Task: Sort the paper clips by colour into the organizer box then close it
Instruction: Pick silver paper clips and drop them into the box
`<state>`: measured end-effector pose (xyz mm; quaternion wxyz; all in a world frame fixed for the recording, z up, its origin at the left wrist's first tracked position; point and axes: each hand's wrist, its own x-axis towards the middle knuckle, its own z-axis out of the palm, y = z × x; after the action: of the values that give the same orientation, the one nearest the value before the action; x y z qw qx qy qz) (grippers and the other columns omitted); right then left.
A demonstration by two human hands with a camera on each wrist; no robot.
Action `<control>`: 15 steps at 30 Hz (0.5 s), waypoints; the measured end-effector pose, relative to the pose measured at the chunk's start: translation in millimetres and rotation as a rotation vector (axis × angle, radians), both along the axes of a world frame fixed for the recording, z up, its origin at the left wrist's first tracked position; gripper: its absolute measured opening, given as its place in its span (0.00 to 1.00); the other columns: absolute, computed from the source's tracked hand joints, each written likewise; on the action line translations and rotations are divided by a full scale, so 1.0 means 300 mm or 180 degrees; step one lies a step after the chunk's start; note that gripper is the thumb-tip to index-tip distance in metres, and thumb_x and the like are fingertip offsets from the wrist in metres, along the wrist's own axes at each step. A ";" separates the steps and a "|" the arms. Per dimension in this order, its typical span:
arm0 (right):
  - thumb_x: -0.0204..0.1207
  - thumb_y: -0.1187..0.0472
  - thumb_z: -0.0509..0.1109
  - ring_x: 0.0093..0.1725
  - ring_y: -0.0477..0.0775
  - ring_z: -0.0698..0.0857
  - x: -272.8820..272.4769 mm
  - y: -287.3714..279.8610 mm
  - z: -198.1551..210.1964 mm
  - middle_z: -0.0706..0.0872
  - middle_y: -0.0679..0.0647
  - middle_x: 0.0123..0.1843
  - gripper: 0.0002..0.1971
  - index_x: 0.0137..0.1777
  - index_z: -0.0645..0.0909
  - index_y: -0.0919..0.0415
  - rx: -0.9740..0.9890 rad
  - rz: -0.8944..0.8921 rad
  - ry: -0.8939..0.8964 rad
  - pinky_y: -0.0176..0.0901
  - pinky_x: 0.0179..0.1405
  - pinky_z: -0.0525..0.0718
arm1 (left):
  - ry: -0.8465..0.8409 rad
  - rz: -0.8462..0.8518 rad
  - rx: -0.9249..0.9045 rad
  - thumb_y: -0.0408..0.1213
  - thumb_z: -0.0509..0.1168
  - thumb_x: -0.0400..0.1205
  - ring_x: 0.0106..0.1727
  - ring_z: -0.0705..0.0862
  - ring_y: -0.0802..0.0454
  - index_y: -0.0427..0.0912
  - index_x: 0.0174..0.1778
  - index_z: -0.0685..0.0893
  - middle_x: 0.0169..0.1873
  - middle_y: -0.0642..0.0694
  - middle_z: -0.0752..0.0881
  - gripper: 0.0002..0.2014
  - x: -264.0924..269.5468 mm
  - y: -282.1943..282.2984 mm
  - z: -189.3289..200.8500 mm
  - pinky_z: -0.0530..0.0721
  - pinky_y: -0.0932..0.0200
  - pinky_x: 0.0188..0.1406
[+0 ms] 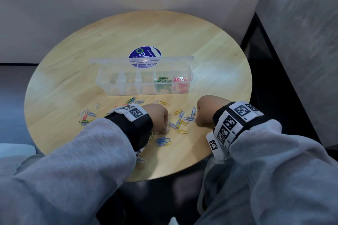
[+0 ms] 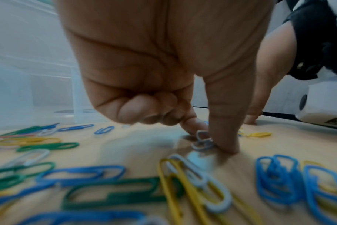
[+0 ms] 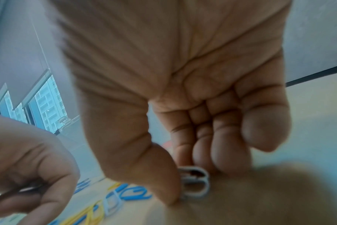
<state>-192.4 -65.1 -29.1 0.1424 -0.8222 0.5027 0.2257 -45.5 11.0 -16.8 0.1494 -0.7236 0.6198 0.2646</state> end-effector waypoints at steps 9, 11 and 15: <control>0.64 0.66 0.67 0.30 0.56 0.76 -0.006 -0.005 0.033 0.79 0.54 0.30 0.02 0.34 0.76 0.59 0.0392 -0.0138 -0.0350 0.35 0.30 0.72 | 0.0048 0.0008 0.0100 0.42 0.70 0.75 0.41 0.80 0.53 0.50 0.40 0.82 0.38 0.52 0.83 0.03 0.014 0.005 -0.013 0.70 0.64 0.29; 0.64 0.68 0.69 0.30 0.55 0.78 -0.017 -0.019 0.051 0.82 0.55 0.30 0.04 0.33 0.78 0.59 0.0715 -0.0335 -0.0832 0.37 0.33 0.76 | 0.0086 0.0029 0.0091 0.42 0.70 0.74 0.40 0.80 0.52 0.50 0.38 0.82 0.36 0.52 0.83 0.04 0.018 0.007 -0.015 0.69 0.65 0.26; 0.71 0.75 0.68 0.28 0.50 0.82 -0.033 -0.040 0.065 0.82 0.57 0.32 0.09 0.35 0.79 0.61 0.1574 -0.0913 -0.1992 0.34 0.29 0.85 | 0.0096 0.0026 0.0038 0.40 0.70 0.73 0.38 0.80 0.53 0.49 0.30 0.80 0.30 0.54 0.81 0.08 0.022 0.004 -0.025 0.70 0.66 0.26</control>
<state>-202.4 -77.0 -9.6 0.5112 -0.7139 0.4752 0.0569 -39.0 12.3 -24.4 0.1433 -0.7212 0.6174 0.2797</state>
